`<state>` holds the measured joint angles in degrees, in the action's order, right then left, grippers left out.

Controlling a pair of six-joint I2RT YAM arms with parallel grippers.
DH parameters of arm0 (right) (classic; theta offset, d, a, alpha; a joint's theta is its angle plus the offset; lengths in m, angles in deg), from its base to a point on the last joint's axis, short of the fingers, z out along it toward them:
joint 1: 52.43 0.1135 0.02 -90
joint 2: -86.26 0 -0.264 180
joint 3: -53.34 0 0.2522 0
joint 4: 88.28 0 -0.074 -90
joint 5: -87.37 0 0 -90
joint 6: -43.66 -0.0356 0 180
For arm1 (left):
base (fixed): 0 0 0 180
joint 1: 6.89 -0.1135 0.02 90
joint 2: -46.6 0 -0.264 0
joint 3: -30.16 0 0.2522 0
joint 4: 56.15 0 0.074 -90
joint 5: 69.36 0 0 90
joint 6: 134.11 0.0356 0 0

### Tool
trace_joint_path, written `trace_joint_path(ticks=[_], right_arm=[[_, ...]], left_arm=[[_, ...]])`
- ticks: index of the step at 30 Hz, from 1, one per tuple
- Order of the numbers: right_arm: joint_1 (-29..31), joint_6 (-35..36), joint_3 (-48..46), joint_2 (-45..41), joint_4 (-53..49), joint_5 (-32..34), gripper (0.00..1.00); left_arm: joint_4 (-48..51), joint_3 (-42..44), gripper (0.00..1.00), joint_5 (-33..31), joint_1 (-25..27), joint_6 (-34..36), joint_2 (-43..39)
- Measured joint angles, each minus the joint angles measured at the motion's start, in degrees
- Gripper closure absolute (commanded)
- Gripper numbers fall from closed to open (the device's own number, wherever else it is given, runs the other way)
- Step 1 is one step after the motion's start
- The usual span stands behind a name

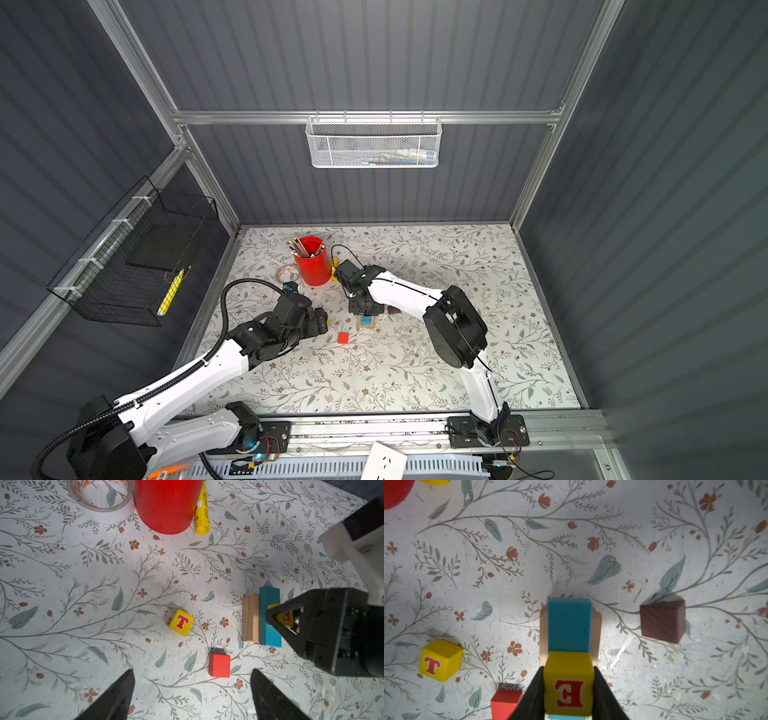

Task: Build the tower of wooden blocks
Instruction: 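Carry the E cube over the teal block and set it on top, then grasp the yellow T cube with the left gripper while the right gripper withdraws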

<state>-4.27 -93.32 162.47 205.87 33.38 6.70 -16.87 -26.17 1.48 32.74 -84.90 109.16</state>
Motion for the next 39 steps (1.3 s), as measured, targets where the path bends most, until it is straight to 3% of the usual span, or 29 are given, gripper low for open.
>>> trace_joint_path(ticks=[23, 32, 39], right_arm=[[0.00, 0.94, 0.70, -0.11, 0.02, -0.09, 0.43], [-0.42, 4.61, -7.45, -12.07, 3.39, -0.09, 0.29], [-1.05, 8.94, -16.79, -22.40, 7.41, 1.07, 0.16]], left_arm=[[0.31, -0.11, 0.12, -0.37, 0.00, 0.02, 0.02], [3.37, -2.67, 0.11, -0.44, 0.02, -1.57, 2.05], [5.79, -7.58, 0.09, -0.31, 0.00, -5.42, 8.50]])
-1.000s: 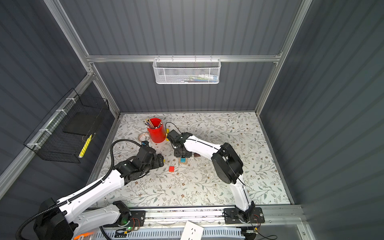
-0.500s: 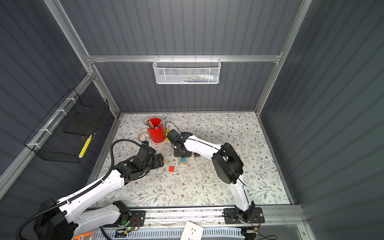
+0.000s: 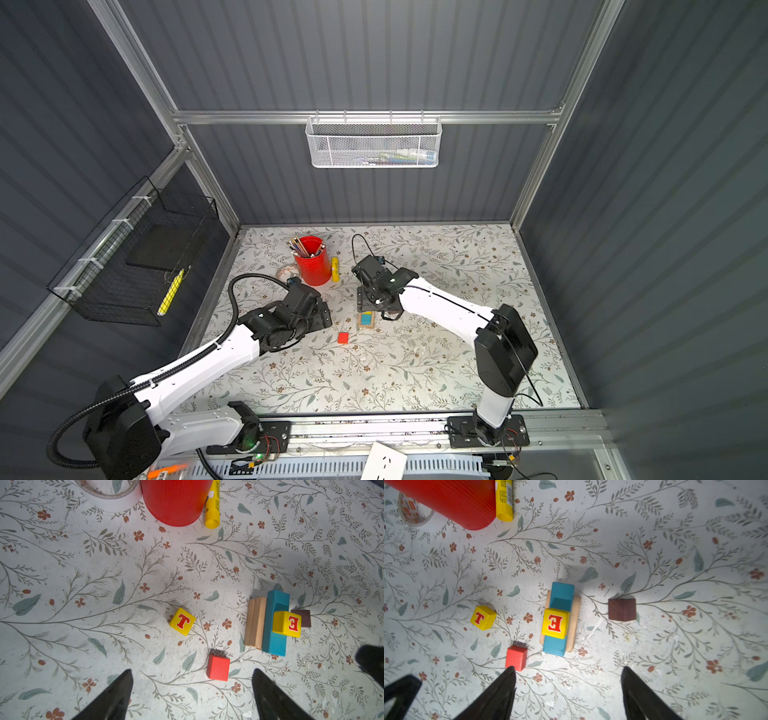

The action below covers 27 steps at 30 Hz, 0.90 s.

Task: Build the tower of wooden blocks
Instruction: 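Grasp the yellow T cube with the left gripper while the right gripper withdraws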

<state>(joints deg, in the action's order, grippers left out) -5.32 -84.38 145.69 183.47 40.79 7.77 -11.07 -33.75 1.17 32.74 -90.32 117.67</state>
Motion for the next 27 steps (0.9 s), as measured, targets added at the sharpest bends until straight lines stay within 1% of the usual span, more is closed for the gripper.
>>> trace_joint_path(ticks=[6, 7, 13, 18, 22, 27], right_arm=[[-0.28, 4.31, -10.27, -8.92, 4.66, 0.59, 0.01], [-0.44, 5.09, -12.15, -10.60, 5.77, 0.52, 0.01], [-2.62, 8.63, -21.81, -19.06, 11.72, -1.49, 0.01], [-4.31, 10.23, -27.28, -23.96, 16.39, -3.23, 0.01], [-5.20, 11.19, -29.51, -26.40, 19.06, -4.87, 0.01], [-6.14, 11.98, -29.75, -26.67, 20.26, -6.12, 0.01]], left_arm=[[0.61, -2.51, 0.06, 0.59, 0.00, -3.65, 6.23], [0.66, -2.97, 0.06, 0.61, 0.00, -4.26, 7.34], [0.85, -5.81, 0.04, 0.63, 0.00, -7.85, 13.33], [0.79, -7.45, 0.04, 0.68, 0.00, -11.15, 17.94], [0.81, -8.57, 0.07, 0.55, 0.00, -14.19, 21.64], [0.37, -9.03, 0.10, 0.13, 0.00, -18.32, 25.11]])
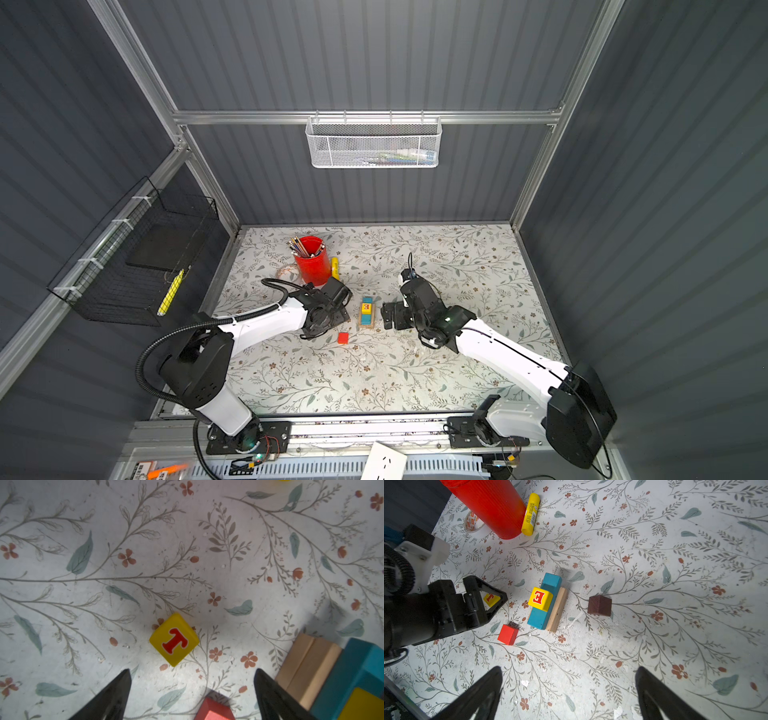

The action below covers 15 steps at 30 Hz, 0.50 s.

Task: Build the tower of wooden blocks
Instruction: 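Grasp the yellow T cube with the left gripper while the right gripper withdraws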

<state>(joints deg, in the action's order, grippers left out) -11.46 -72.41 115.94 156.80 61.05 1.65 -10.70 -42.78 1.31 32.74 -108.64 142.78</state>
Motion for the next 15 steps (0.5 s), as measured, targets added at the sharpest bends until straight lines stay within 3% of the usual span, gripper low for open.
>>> trace_joint_path(ticks=[15], right_arm=[[-2.58, 1.05, -1.33, -1.62, 0.61, -1.77, 0.01]], left_arm=[[-3.08, -1.95, 0.36, -1.84, -1.22, -3.56, 5.66]])
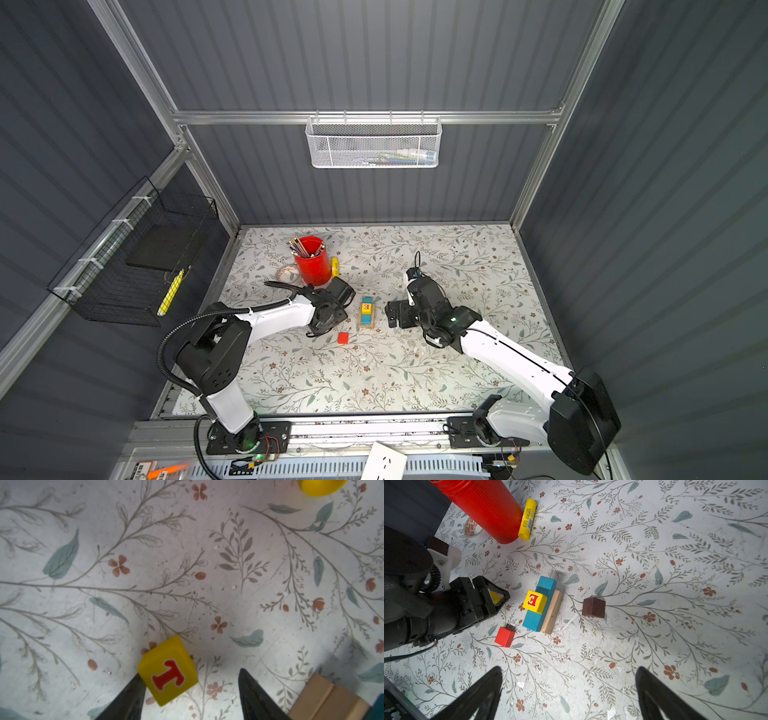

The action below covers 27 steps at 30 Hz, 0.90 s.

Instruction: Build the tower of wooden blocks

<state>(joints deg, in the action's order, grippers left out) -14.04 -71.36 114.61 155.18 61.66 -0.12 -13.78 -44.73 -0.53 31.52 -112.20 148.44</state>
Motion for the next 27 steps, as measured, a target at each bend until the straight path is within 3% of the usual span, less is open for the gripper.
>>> trace_joint_path(ticks=[27], right_arm=[[-0.48, -0.33, 0.00, 1.01, 0.02, -1.29, 0.01]], left_arm=[[1.73, -2.08, 0.72, 0.20, -0.66, 9.73, 2.64]])
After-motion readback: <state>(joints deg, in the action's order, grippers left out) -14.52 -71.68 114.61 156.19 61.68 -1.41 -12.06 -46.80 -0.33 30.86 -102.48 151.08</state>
